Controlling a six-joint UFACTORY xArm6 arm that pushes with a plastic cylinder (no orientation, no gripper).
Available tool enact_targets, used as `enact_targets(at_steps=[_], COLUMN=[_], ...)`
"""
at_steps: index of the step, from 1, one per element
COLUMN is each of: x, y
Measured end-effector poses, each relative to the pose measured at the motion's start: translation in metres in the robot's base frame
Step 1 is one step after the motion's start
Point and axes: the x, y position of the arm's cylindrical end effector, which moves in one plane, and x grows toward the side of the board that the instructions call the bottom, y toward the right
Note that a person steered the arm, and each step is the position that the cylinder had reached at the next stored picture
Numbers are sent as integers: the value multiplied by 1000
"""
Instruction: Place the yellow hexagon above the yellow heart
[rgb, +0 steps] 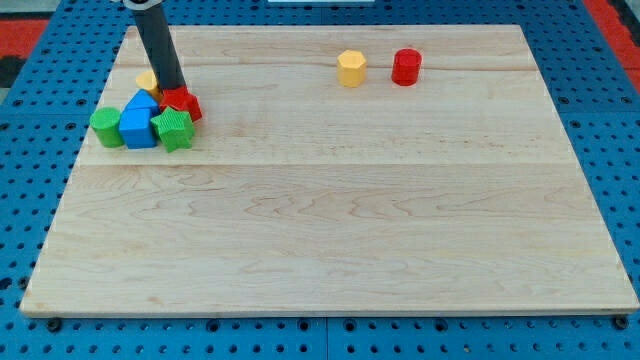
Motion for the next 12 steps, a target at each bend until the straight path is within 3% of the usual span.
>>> enact_targets(at_steps=[1,2,3,4,5,6,10,11,12], x=[-13,-27,-11,40,19,-40,-19,9,-6], y=[0,48,179,284,386,407,36,25,28])
